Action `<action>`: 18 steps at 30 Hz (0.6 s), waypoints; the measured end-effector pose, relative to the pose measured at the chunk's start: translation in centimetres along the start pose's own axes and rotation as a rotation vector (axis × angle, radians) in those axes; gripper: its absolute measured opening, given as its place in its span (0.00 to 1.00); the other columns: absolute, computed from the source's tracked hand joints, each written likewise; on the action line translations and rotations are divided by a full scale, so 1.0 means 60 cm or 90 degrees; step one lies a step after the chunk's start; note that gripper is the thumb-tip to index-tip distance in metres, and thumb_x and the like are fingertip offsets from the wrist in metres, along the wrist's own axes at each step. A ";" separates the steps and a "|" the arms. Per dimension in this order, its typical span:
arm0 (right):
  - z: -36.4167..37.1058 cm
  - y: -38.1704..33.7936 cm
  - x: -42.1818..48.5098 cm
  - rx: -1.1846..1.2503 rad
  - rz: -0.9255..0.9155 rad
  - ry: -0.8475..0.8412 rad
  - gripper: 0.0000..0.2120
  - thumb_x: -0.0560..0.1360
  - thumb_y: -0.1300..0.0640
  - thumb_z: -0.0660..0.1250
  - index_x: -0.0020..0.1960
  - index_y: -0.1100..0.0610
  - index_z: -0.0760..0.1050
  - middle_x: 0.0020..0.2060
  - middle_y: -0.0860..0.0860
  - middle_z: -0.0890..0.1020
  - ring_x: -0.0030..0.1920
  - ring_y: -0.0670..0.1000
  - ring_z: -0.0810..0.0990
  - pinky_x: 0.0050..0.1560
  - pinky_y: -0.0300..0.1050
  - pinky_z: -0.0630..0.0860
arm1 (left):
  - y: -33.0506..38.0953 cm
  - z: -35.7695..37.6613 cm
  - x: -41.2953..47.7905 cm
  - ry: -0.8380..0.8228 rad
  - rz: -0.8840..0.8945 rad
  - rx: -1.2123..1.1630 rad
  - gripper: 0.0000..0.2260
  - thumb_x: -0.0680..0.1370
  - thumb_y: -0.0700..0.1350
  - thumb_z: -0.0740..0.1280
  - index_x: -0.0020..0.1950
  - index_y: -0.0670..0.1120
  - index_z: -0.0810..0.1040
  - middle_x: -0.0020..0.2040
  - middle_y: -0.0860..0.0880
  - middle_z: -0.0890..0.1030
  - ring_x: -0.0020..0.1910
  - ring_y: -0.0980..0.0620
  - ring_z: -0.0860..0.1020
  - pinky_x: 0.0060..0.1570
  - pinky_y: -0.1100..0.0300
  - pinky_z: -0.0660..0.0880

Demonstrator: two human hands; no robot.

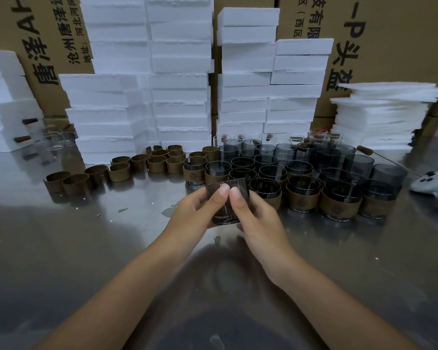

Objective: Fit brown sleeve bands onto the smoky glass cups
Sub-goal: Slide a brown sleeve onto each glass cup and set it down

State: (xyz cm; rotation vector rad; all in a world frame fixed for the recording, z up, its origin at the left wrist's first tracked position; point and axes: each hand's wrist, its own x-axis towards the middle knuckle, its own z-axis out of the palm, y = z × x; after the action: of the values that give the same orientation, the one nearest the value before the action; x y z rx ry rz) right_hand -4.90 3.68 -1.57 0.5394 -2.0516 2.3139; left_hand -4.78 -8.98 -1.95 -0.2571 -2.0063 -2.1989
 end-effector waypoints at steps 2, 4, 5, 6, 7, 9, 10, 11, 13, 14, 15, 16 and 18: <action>-0.001 0.001 0.000 0.004 0.005 0.005 0.20 0.67 0.40 0.63 0.51 0.51 0.80 0.42 0.42 0.85 0.44 0.35 0.81 0.40 0.26 0.72 | 0.000 0.000 -0.001 -0.008 -0.007 -0.008 0.26 0.67 0.61 0.68 0.57 0.45 0.81 0.52 0.45 0.84 0.54 0.49 0.82 0.52 0.60 0.79; -0.001 0.000 0.001 0.003 0.013 0.011 0.19 0.68 0.40 0.64 0.51 0.51 0.80 0.42 0.43 0.85 0.44 0.36 0.81 0.40 0.26 0.72 | 0.001 0.001 -0.001 -0.004 -0.011 -0.020 0.26 0.67 0.61 0.69 0.57 0.44 0.81 0.52 0.44 0.84 0.53 0.48 0.82 0.52 0.59 0.79; -0.002 0.000 0.002 0.003 0.017 0.016 0.17 0.70 0.41 0.64 0.51 0.51 0.81 0.42 0.42 0.85 0.44 0.36 0.81 0.39 0.26 0.72 | 0.002 0.001 0.000 0.007 -0.013 -0.034 0.27 0.66 0.60 0.69 0.56 0.42 0.81 0.51 0.43 0.84 0.52 0.48 0.83 0.51 0.59 0.79; -0.002 0.000 0.003 0.005 0.022 0.024 0.15 0.72 0.43 0.65 0.50 0.52 0.81 0.41 0.43 0.85 0.43 0.36 0.82 0.39 0.26 0.71 | 0.002 0.002 0.001 0.024 -0.019 -0.053 0.28 0.64 0.59 0.71 0.55 0.40 0.80 0.49 0.42 0.85 0.50 0.47 0.83 0.49 0.59 0.80; -0.003 0.000 0.004 0.007 0.028 0.030 0.13 0.73 0.44 0.66 0.49 0.52 0.82 0.42 0.45 0.86 0.44 0.38 0.82 0.39 0.27 0.72 | 0.002 0.001 0.002 0.044 -0.028 -0.071 0.29 0.63 0.59 0.72 0.53 0.39 0.79 0.47 0.41 0.85 0.47 0.47 0.83 0.47 0.59 0.80; -0.005 0.001 0.006 0.023 0.044 0.038 0.12 0.73 0.47 0.68 0.48 0.54 0.83 0.43 0.48 0.86 0.46 0.44 0.84 0.44 0.32 0.75 | 0.002 0.000 0.003 0.074 -0.048 -0.089 0.28 0.60 0.59 0.72 0.49 0.39 0.77 0.42 0.41 0.84 0.43 0.48 0.83 0.41 0.61 0.79; -0.006 0.000 0.006 0.037 0.050 0.040 0.11 0.73 0.47 0.69 0.47 0.54 0.84 0.43 0.50 0.86 0.47 0.47 0.84 0.48 0.36 0.77 | 0.003 0.000 0.003 0.077 -0.056 -0.089 0.28 0.59 0.59 0.72 0.49 0.40 0.77 0.41 0.41 0.84 0.42 0.49 0.83 0.40 0.62 0.79; -0.006 -0.001 0.006 0.048 0.052 0.042 0.12 0.72 0.48 0.70 0.47 0.55 0.84 0.43 0.51 0.86 0.48 0.49 0.84 0.52 0.40 0.78 | 0.003 0.000 0.003 0.075 -0.062 -0.087 0.29 0.60 0.59 0.72 0.50 0.40 0.77 0.42 0.41 0.84 0.42 0.49 0.83 0.39 0.63 0.78; -0.006 -0.004 0.004 0.063 0.052 0.050 0.15 0.68 0.46 0.72 0.48 0.56 0.84 0.43 0.53 0.86 0.49 0.51 0.85 0.55 0.43 0.79 | 0.005 0.000 0.002 0.063 -0.068 -0.097 0.30 0.61 0.59 0.71 0.53 0.39 0.78 0.43 0.42 0.84 0.42 0.50 0.83 0.38 0.65 0.78; -0.007 -0.005 0.004 0.071 0.051 0.055 0.18 0.66 0.45 0.72 0.48 0.56 0.84 0.43 0.53 0.86 0.49 0.52 0.84 0.56 0.44 0.79 | 0.006 0.001 0.002 0.054 -0.068 -0.105 0.29 0.61 0.59 0.71 0.53 0.39 0.78 0.44 0.42 0.85 0.42 0.51 0.83 0.38 0.65 0.77; -0.008 -0.006 0.004 0.078 0.050 0.057 0.20 0.64 0.44 0.72 0.48 0.57 0.84 0.43 0.53 0.86 0.50 0.52 0.84 0.57 0.45 0.78 | 0.007 0.000 0.002 0.045 -0.067 -0.111 0.29 0.62 0.59 0.71 0.54 0.40 0.79 0.44 0.43 0.85 0.43 0.51 0.84 0.38 0.65 0.77; -0.009 -0.006 0.005 0.089 0.050 0.054 0.22 0.62 0.43 0.72 0.48 0.57 0.84 0.44 0.54 0.86 0.50 0.52 0.84 0.57 0.46 0.78 | 0.007 0.000 0.001 0.034 -0.066 -0.115 0.29 0.62 0.60 0.70 0.54 0.41 0.79 0.45 0.44 0.85 0.44 0.52 0.84 0.39 0.65 0.77; -0.011 -0.006 0.005 0.122 0.055 0.039 0.24 0.61 0.42 0.72 0.49 0.58 0.84 0.45 0.53 0.86 0.50 0.51 0.85 0.54 0.43 0.78 | 0.009 -0.002 0.001 0.016 -0.068 -0.125 0.29 0.63 0.60 0.70 0.56 0.42 0.79 0.48 0.44 0.85 0.45 0.52 0.84 0.40 0.64 0.78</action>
State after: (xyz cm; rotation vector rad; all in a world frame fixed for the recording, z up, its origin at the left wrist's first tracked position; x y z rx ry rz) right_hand -5.29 4.32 -1.18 0.3848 -1.8738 2.5591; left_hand -4.70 -9.14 -1.46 -0.1475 -1.8331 -2.4547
